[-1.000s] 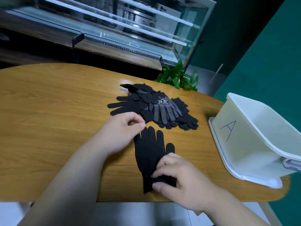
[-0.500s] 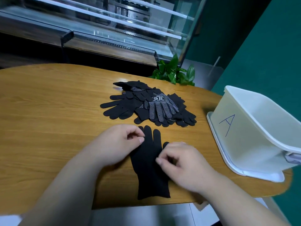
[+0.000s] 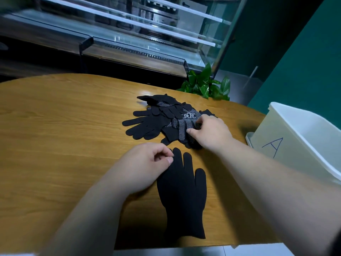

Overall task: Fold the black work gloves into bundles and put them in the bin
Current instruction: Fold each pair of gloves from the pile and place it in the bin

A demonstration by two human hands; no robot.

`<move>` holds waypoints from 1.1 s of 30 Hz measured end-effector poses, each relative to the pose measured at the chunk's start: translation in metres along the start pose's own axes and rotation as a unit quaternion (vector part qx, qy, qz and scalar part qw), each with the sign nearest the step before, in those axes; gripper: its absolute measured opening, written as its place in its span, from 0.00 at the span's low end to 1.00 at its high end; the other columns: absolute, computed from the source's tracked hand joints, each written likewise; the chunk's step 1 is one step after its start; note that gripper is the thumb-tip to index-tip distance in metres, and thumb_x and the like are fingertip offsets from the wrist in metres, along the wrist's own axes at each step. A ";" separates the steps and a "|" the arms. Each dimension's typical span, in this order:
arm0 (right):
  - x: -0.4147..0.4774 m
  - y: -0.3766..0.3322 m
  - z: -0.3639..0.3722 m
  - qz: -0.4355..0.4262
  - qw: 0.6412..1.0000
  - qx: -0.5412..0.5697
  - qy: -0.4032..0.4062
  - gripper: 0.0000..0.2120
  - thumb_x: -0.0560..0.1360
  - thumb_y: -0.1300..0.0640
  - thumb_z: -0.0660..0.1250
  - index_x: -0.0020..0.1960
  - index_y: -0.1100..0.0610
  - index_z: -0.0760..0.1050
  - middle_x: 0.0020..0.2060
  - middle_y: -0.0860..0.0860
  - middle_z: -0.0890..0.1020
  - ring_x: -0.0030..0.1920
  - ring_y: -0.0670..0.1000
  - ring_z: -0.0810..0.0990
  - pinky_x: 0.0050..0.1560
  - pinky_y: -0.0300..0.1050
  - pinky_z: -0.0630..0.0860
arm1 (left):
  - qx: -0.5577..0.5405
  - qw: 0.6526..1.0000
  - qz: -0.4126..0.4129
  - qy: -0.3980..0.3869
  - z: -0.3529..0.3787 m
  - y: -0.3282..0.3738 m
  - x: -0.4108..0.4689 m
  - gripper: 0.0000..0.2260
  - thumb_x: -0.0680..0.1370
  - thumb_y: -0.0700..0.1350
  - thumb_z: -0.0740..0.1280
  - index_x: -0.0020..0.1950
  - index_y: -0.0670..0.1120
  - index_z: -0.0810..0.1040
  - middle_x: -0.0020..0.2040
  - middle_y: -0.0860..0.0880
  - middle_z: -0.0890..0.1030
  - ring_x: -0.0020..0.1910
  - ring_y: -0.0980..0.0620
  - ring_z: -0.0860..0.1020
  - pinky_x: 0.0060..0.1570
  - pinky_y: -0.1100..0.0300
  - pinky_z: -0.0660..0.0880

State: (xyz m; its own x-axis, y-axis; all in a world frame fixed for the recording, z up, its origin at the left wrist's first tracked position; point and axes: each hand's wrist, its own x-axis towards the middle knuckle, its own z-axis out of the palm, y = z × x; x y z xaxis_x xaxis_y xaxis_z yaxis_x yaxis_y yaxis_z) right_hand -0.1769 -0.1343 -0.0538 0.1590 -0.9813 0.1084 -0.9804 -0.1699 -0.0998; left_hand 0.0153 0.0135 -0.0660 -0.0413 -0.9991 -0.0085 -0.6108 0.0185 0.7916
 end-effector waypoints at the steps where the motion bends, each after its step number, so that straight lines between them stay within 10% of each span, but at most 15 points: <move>1: 0.005 -0.001 0.003 0.012 1.000 -0.009 -0.007 0.27 0.74 0.34 0.67 0.63 0.53 0.74 0.57 0.53 0.79 0.60 0.59 0.75 0.59 0.54 0.74 | -0.006 1.000 0.002 0.001 0.000 -0.001 0.000 0.04 0.79 0.53 0.67 0.51 0.59 0.81 0.47 0.59 0.81 0.46 0.64 0.76 0.42 0.71 0.72; 8: 0.015 -0.007 -0.007 0.045 0.994 0.090 0.030 0.03 0.75 0.53 0.66 0.44 0.50 0.76 0.43 0.50 0.81 0.48 0.57 0.78 0.44 0.46 0.73 | -0.022 1.000 0.011 0.008 -0.002 -0.004 0.001 0.03 0.79 0.53 0.67 0.49 0.59 0.81 0.46 0.59 0.81 0.46 0.65 0.76 0.44 0.69 0.73; 21: 0.001 0.005 -0.073 0.043 0.972 0.228 0.037 0.11 0.76 0.55 0.68 0.38 0.60 0.80 0.32 0.49 0.78 0.35 0.51 0.74 0.40 0.44 0.70 | -0.032 0.999 0.002 0.016 -0.006 0.002 -0.003 0.03 0.79 0.53 0.67 0.48 0.59 0.81 0.45 0.59 0.81 0.45 0.63 0.77 0.47 0.64 0.76; 26: -0.014 -0.016 -0.110 0.124 0.776 0.618 -0.016 0.07 0.75 0.60 0.60 0.38 0.55 0.70 0.31 0.50 0.74 0.32 0.53 0.73 0.35 0.44 0.70 | -0.104 0.992 0.019 0.073 -0.002 0.001 0.002 0.12 0.78 0.54 0.68 0.61 0.60 0.76 0.57 0.61 0.77 0.55 0.67 0.74 0.55 0.67 0.70; 30: -0.028 -0.025 -0.118 0.027 0.699 0.697 -0.157 0.05 0.67 0.57 0.61 0.34 0.54 0.66 0.33 0.52 0.68 0.32 0.52 0.69 0.34 0.42 0.71 | -0.252 0.966 0.029 0.057 -0.002 0.002 0.003 0.39 0.67 0.64 0.71 0.76 0.59 0.63 0.71 0.64 0.70 0.69 0.65 0.69 0.69 0.56 0.68; 33: -0.034 -0.037 -0.121 0.005 0.651 0.724 -0.226 0.06 0.67 0.57 0.61 0.34 0.56 0.64 0.35 0.55 0.66 0.33 0.54 0.70 0.37 0.44 0.73 | -0.389 0.918 0.076 0.031 0.000 0.009 0.003 0.33 0.71 0.53 0.74 0.75 0.53 0.67 0.68 0.58 0.76 0.67 0.60 0.74 0.65 0.58 0.71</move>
State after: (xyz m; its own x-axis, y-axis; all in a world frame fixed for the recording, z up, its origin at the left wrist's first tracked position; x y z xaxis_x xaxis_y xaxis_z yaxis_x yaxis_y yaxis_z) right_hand -0.1603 -0.0842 0.0654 0.4921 -0.8538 -0.1699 0.1046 0.2517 -0.9621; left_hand 0.0098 0.0109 -0.0594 -0.0191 -0.9880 0.1536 0.1483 0.1491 0.9776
